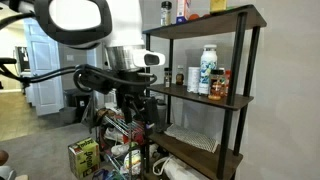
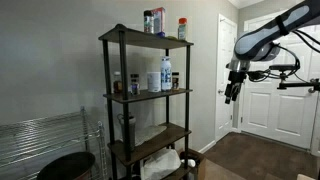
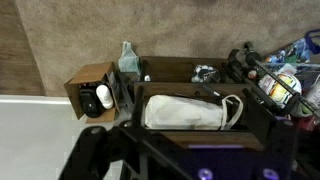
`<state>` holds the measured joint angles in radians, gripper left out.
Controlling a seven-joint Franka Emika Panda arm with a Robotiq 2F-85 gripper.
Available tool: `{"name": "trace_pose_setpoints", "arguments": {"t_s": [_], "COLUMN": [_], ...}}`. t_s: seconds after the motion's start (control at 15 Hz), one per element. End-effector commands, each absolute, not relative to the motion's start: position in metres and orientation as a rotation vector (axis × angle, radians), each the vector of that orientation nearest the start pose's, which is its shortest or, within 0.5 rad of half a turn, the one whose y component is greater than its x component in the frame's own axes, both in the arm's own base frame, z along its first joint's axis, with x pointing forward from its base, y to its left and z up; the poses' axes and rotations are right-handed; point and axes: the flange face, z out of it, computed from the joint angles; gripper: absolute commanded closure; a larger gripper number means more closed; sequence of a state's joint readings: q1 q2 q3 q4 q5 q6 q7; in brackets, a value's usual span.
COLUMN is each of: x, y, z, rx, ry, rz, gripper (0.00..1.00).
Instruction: Put the spray bottle on the second shelf
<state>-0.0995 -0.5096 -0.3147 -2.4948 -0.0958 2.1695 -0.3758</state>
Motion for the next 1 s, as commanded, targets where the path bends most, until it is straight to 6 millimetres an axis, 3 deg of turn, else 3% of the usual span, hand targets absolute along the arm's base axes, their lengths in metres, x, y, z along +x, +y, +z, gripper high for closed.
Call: {"name": "trace_pose_setpoints", "arguments": {"t_s": [0.0,0.4,0.53,0.93], "x": [0.374,0.374,0.368,0.323], "y": [-0.174,-0.174,-0.175,-0.162], "z": [0.471,0.471,0.473,0.524], "rx": [-3.126,-3.126,-3.236,-3.387], "ry": [-0.054,-0.054,-0.006,-0.059], "rz": [-0.28,-0.28,-0.238,-0.339], "gripper": [0.0,0.0,0.0,0.0]}}
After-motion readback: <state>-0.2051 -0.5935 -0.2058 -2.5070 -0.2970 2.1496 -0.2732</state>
